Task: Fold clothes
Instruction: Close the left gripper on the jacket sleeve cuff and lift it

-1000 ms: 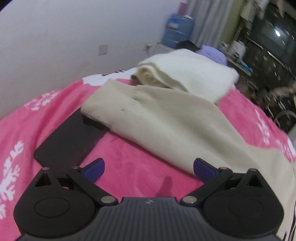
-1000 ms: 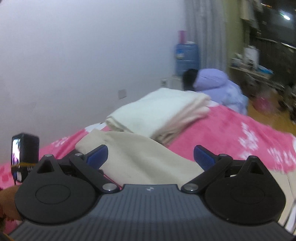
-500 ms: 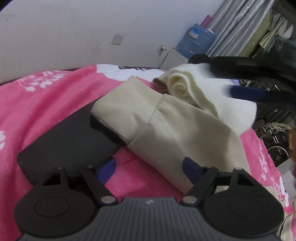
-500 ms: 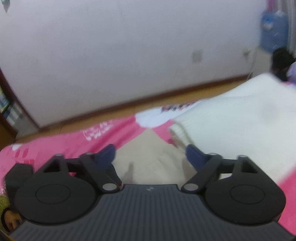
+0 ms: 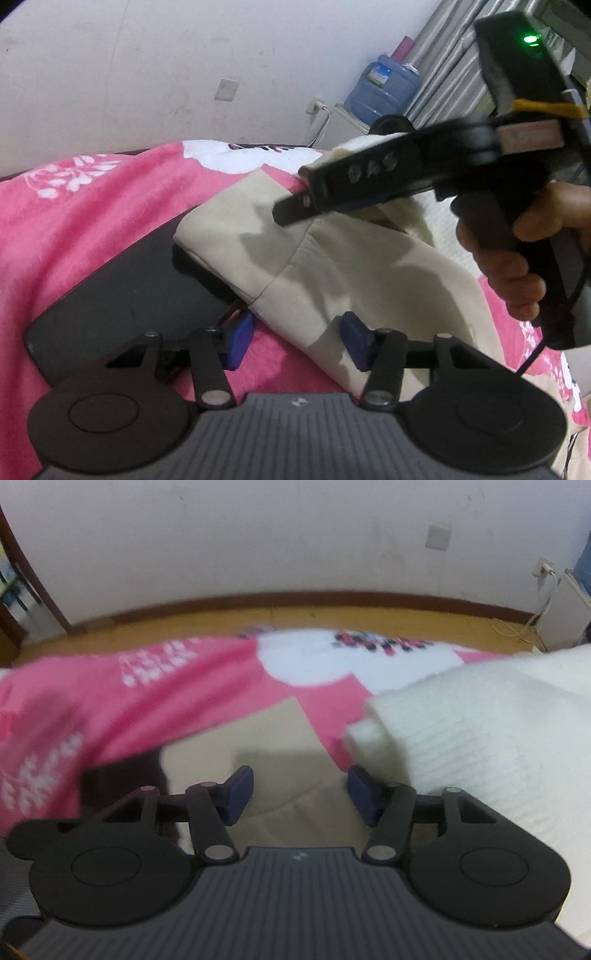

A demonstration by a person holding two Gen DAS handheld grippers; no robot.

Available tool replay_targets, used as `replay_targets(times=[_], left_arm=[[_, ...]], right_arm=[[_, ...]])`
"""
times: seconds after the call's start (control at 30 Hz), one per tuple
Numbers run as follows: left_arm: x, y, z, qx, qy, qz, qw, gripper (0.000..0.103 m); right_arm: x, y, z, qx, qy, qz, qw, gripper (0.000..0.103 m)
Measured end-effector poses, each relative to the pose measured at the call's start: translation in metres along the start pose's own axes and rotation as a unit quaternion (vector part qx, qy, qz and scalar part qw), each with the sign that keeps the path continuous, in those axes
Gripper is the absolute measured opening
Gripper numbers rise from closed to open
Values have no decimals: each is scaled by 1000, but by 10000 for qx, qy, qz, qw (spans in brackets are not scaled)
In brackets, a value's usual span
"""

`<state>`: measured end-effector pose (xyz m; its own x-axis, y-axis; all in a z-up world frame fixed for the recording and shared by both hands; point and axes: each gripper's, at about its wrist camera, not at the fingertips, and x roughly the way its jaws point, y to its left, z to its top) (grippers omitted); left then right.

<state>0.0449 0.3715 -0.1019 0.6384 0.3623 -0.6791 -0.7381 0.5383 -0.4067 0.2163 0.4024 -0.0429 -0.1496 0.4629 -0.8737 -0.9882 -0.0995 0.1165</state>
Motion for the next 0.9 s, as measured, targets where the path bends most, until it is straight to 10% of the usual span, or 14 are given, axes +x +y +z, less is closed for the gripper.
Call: replay_targets(times=[0.13,0.33,0.9], left_arm=[[4,-2,0,102,-35,125,9999,36],[3,-3,0,76,-46,122,9999,13],[-57,-40,-14,972,-875,-713,9888,8]], right_arm=[[4,-5,0,145,33,-31,9999,52],[6,-9,0,116,19,-348,9993,15],[-96,0,-37,539,-1257,23,9906,11]])
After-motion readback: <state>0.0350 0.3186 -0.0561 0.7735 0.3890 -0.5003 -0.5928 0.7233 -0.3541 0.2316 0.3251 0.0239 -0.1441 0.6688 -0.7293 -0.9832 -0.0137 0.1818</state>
